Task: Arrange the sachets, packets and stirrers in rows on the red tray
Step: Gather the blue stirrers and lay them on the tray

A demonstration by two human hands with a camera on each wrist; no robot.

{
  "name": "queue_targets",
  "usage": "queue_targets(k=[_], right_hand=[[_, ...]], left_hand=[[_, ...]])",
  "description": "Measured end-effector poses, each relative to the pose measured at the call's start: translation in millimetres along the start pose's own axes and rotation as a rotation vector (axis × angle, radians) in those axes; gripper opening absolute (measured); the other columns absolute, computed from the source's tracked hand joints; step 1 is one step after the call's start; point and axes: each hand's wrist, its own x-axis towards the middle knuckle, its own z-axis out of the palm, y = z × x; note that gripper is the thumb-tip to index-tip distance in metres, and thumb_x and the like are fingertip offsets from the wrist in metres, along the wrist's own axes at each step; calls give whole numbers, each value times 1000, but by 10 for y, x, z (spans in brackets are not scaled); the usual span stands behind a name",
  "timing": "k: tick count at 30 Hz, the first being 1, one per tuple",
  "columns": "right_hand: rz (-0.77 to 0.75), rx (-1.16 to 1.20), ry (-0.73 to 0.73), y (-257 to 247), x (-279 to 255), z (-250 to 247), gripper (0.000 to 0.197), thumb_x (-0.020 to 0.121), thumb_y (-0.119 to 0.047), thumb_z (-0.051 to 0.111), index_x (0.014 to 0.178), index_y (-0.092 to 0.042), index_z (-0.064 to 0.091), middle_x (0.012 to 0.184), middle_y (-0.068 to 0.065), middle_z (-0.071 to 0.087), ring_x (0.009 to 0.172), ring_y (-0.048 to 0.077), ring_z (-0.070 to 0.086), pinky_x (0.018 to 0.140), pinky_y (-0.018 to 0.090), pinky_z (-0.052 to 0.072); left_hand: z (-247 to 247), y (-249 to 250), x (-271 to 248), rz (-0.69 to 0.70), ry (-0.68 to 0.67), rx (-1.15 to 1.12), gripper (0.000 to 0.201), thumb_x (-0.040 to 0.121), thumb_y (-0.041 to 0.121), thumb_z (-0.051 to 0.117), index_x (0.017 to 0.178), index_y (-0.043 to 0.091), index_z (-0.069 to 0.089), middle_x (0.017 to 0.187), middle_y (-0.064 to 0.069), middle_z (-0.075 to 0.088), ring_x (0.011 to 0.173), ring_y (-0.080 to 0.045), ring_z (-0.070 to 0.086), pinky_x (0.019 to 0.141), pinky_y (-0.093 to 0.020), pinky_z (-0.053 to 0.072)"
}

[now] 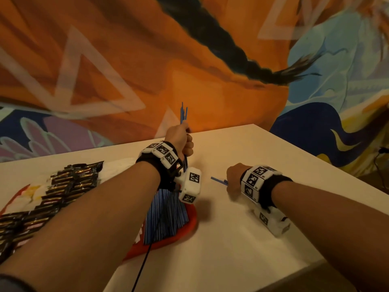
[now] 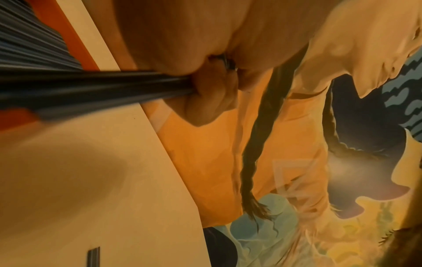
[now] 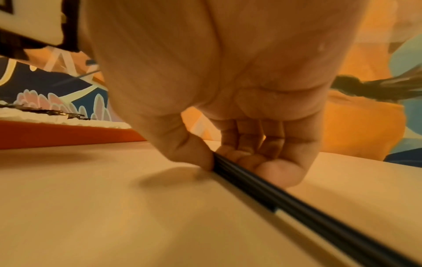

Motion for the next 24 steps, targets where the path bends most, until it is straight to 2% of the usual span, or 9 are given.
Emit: queue_targets(k=[2,6,10,12,14,16,17,20,24], right_hand=[[-11,-23,1,-7,-48,-30,27,83,-38,70,95,-16,59,76,-3,55,81,25,65,75,33,56],[-8,-21,-20,-41,-108,-75,29,94,-24,61,117,-5,60,83,4,56,86,25,59,71,31,46],[39,34,-2,-99,-150,-64,32,97,-19,58,124,-3,54,123,13,61,112,29,61,79,29,46],[60,70,9,-130,-183,-93,29,98,-22,56,120,-3,57,122,14,62,107,27,63,78,29,47],[72,147,48,-133,-177,-169,23,99,-26,54,98,-4,61,104,13,64,83,23,61,71,29,45],[78,425,89,-133,-135,-295,21,98,-20,56,80,-9,55,83,8,58,69,20,55,65,29,46],[59,632,88,-154,-123,-373,18,97,-16,58,80,-11,56,80,6,57,70,19,57,64,30,51],[-61,1128,90,-345,-218,-650,8,98,-11,56,92,-8,61,89,7,61,82,18,59,76,33,51],[-226,1487,119,-690,-326,-908,11,96,-7,58,87,-12,62,84,4,56,77,15,48,68,31,38]], left_hand=[[-76,-5,6,19,-13,6,36,108,37,34,81,14,41,53,4,24,37,-10,18,35,-16,17],[-197,7,-39,29,-29,-31,39,109,39,33,80,14,42,57,3,23,38,-10,18,35,-14,18],[-274,1,-102,31,-46,-45,42,109,40,32,77,15,44,57,4,23,39,-9,18,35,-15,17],[-298,-15,-132,18,-48,-63,41,108,41,33,80,14,46,55,4,25,38,-9,19,35,-15,17],[-320,-28,-171,15,-42,-69,39,108,41,33,84,14,47,55,5,26,37,-8,20,35,-15,17],[-347,-49,-216,31,-21,-56,38,108,40,33,86,13,47,56,4,26,39,-9,20,35,-16,18],[-364,-66,-243,41,-7,-45,38,108,40,33,86,12,46,58,4,26,40,-9,20,35,-17,18],[-409,-114,-351,65,-6,-18,36,108,40,32,86,14,43,61,1,32,42,-10,23,37,-18,19],[-450,-88,-533,166,-17,88,36,109,38,32,94,10,50,70,-6,54,42,-12,31,42,-23,25]])
